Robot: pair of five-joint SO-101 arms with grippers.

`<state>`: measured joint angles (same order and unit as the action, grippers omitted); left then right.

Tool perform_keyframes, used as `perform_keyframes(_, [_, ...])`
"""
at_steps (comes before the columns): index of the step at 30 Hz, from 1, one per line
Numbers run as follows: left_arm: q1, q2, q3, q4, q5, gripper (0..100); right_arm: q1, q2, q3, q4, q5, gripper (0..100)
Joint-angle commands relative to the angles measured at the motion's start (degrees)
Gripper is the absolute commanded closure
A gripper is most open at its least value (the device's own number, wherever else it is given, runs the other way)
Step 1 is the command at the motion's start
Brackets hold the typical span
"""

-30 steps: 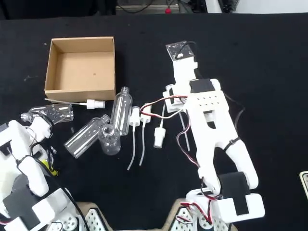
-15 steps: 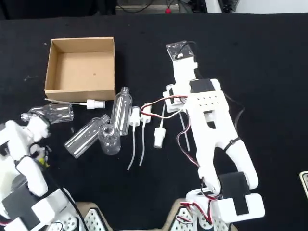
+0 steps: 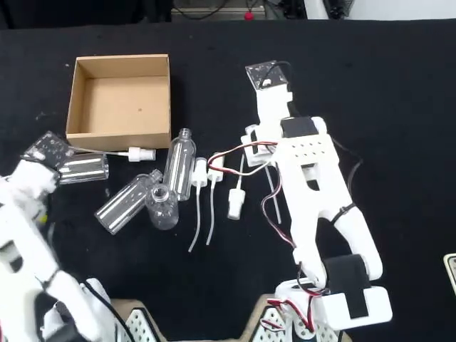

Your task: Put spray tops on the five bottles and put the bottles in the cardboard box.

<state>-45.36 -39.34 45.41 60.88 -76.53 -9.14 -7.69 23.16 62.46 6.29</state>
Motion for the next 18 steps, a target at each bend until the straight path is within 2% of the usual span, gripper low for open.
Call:
perform_keyframes(1, [3.65, -11.08, 4.0, -7.03, 12.57, 91, -0.44, -3.12, -0.84, -0.88, -0.44, 97.7])
perform_keyframes(4, [4.0, -17.67, 4.18, -9.67, 24.97, 91, -0.44, -3.12, -2.59, 0.44, -0.44, 97.7])
perform_keyframes(6, [5.67, -21.1, 2.15, -8.0, 30.59, 91, -0.44, -3.12, -5.05, 2.64, -0.44, 97.7])
perform_keyframes(12, [17.54, -25.67, -10.24, 5.19, 39.91, 91, -0.26, -3.21, -16.31, 13.54, -1.67, 97.7])
perform_keyframes(18, [30.9, -25.05, -21.23, 14.86, 48.62, 91, 7.03, -6.9, -22.46, 18.46, -4.04, 97.7])
